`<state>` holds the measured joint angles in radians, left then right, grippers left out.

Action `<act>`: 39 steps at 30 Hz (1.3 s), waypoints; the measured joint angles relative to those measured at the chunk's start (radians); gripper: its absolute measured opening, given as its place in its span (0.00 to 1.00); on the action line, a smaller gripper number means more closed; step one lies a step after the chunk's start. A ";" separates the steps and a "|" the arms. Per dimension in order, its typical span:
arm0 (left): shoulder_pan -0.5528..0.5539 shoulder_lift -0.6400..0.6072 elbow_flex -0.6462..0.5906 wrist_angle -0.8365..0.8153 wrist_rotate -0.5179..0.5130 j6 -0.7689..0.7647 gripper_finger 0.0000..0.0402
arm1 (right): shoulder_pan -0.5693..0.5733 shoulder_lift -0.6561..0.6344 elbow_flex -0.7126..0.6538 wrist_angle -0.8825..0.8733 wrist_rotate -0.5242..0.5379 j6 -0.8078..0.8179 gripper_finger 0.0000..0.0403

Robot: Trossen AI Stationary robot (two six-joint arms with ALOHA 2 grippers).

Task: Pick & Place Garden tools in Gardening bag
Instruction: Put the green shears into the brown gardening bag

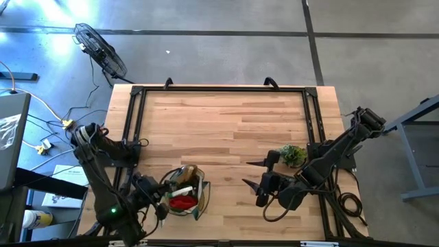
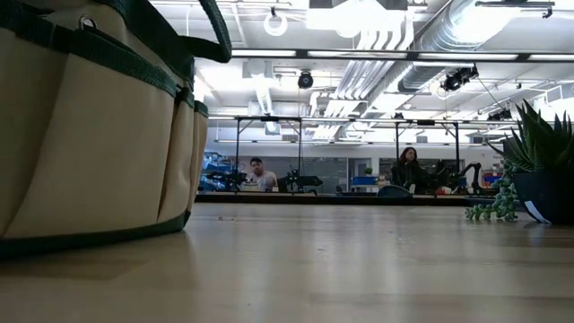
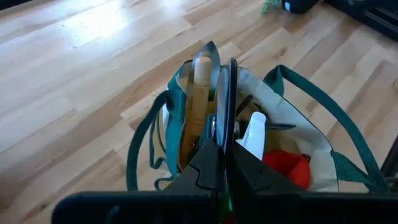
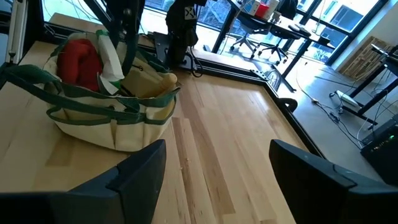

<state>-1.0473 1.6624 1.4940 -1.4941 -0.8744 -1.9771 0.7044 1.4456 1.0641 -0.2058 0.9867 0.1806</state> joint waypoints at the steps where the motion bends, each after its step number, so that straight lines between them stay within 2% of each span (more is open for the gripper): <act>1: 0.000 0.008 0.000 0.000 -0.002 -0.017 0.01 | 0.000 0.000 0.000 0.000 0.000 0.000 0.69; 9: 0.022 0.084 0.000 -0.001 0.010 -0.144 0.01 | 0.000 0.000 0.000 0.000 0.000 0.002 0.67; 16: 0.082 0.136 0.000 0.042 0.074 -0.144 0.01 | 0.000 0.000 0.000 0.000 0.001 0.000 0.62; 21: 0.123 0.152 0.000 0.126 0.110 -0.058 0.01 | 0.000 0.000 0.000 0.000 0.004 -0.001 0.62; 25: 0.160 0.151 0.000 0.232 0.110 0.052 0.01 | 0.000 0.000 0.000 -0.001 0.009 -0.017 0.61; 31: 0.211 0.151 0.000 0.336 0.168 0.213 0.01 | 0.000 0.000 0.000 -0.001 0.008 -0.020 0.61; 39: 0.216 0.151 0.000 0.396 0.157 0.326 0.17 | 0.000 0.000 0.000 -0.018 0.005 -0.015 0.62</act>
<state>-0.8314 1.8130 1.4940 -1.0980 -0.7172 -1.6513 0.7040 1.4456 1.0641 -0.2240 0.9920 0.1658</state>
